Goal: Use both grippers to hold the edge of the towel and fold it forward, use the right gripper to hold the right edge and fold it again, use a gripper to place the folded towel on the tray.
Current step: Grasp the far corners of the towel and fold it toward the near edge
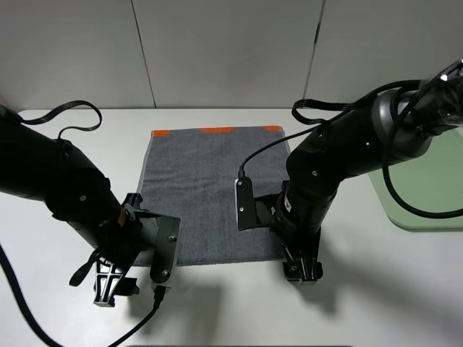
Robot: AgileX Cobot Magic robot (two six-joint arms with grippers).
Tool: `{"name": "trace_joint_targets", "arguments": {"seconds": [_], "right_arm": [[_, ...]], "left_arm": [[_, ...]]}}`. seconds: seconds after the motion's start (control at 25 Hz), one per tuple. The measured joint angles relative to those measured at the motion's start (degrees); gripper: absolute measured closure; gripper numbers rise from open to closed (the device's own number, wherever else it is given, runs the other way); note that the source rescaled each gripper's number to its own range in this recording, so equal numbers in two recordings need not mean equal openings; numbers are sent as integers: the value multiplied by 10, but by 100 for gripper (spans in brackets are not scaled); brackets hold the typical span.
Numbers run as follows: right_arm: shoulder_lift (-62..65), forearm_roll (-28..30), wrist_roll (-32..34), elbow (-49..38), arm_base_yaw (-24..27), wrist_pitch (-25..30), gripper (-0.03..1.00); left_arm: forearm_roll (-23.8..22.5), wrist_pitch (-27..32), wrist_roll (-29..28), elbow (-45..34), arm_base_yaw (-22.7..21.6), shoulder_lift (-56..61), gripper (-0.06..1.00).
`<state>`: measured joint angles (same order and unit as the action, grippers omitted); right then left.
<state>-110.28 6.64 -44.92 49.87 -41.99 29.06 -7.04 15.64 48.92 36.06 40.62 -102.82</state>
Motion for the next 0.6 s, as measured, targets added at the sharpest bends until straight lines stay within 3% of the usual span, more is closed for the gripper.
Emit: {"name": "trace_joint_targets", "arguments": {"seconds": [0.16, 0.36, 0.6], "right_arm": [[0, -4, 0, 0, 0, -1, -3], [0, -6, 0, 0, 0, -2, -2], [-1, -11, 0, 0, 0, -6, 29]], "left_arm": [[2, 2, 0, 0, 0, -2, 20], [6, -3, 0, 0, 0, -4, 42], [4, -20, 0, 0, 0, -6, 67]]}}
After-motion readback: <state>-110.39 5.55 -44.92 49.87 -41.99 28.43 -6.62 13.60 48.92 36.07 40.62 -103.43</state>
